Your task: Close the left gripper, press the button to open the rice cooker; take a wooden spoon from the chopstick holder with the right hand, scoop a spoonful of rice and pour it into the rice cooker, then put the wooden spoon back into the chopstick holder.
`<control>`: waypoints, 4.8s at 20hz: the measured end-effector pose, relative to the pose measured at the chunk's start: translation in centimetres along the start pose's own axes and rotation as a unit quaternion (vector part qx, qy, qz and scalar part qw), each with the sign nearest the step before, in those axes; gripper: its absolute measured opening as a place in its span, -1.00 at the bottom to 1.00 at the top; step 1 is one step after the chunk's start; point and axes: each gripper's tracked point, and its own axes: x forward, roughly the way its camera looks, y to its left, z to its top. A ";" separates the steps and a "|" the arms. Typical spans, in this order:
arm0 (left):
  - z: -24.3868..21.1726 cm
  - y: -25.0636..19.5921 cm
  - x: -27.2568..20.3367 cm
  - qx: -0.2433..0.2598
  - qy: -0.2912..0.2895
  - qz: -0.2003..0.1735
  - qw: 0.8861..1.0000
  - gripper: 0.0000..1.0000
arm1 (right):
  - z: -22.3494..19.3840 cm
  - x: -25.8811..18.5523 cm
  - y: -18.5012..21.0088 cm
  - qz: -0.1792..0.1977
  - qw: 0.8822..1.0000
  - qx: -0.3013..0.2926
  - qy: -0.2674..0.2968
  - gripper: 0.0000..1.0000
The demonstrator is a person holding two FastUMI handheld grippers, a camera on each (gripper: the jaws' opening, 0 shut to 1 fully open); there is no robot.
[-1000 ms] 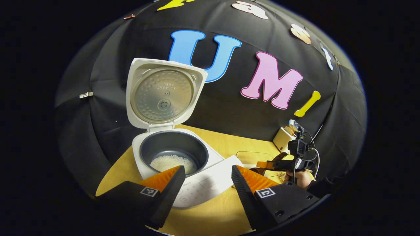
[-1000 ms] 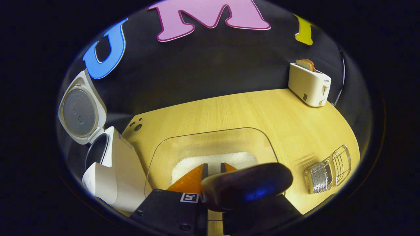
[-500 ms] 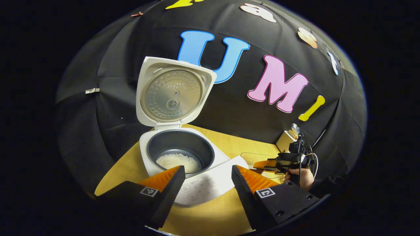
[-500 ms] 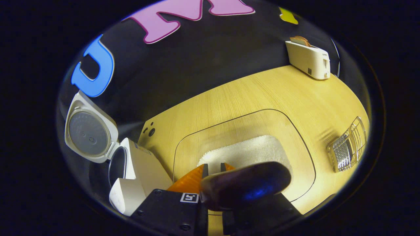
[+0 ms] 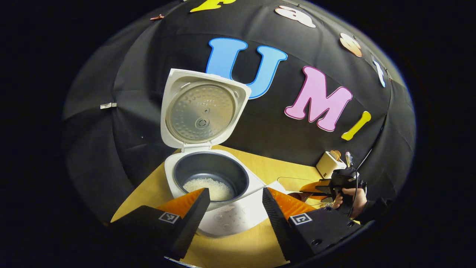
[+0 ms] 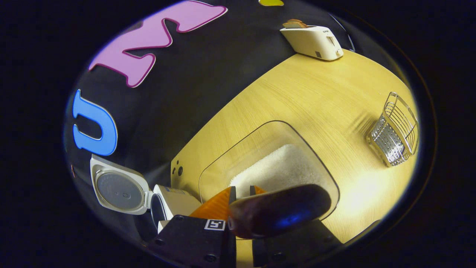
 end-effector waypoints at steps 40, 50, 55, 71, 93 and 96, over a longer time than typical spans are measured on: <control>2.9 11.5 -8.7 -0.070 -0.049 0.158 0.984 0.84 | -7.2 -1.1 25.1 0.216 0.968 0.025 0.121 -0.82; 2.6 15.1 -8.6 -0.063 -0.042 0.184 0.980 0.84 | -11.1 1.3 29.2 0.204 0.953 -0.220 0.037 -0.84; 2.1 16.5 -8.4 -0.072 -0.041 0.198 0.977 0.84 | -13.6 1.8 29.7 0.199 0.925 -0.324 0.016 -0.82; -0.1 18.8 -8.2 -0.175 -0.049 0.218 0.959 0.84 | -20.7 -0.1 32.2 0.249 0.777 -0.576 -0.039 -0.61; 2.3 15.9 -8.7 -0.155 -0.069 0.197 0.965 0.84 | -15.6 -8.5 37.8 0.328 0.723 -0.594 -0.129 -0.62; 3.2 14.1 -8.0 -0.142 -0.074 0.176 0.971 0.84 | -11.4 -9.5 38.1 0.318 0.778 -0.525 -0.132 -0.62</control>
